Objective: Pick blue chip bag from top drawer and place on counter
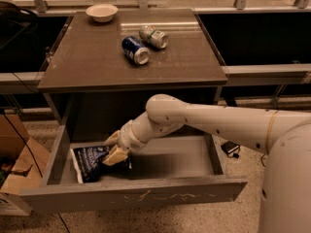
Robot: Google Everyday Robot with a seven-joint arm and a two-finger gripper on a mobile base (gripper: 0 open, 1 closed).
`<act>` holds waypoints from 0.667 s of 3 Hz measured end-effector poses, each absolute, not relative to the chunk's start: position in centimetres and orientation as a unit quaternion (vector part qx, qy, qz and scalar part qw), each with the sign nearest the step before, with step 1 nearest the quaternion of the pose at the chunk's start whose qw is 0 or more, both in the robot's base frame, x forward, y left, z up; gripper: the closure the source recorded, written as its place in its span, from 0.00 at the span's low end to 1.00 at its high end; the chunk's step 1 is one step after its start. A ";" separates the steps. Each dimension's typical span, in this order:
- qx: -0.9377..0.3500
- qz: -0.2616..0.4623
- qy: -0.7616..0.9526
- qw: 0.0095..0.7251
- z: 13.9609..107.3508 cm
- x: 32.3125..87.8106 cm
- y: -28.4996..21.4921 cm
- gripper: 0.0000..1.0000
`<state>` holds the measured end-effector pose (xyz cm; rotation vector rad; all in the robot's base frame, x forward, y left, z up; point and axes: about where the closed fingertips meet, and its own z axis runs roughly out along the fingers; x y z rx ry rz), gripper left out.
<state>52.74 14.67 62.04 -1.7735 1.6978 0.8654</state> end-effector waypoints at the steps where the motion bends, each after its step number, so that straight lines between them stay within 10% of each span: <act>1: -0.637 0.328 0.641 0.276 66.0 53.0 13.9 0.85; 2: -0.612 0.340 0.644 0.309 72.8 52.9 11.6 1.00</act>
Offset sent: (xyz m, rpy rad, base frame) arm 0.0052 -0.0876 0.2062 0.2011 0.0012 -0.2053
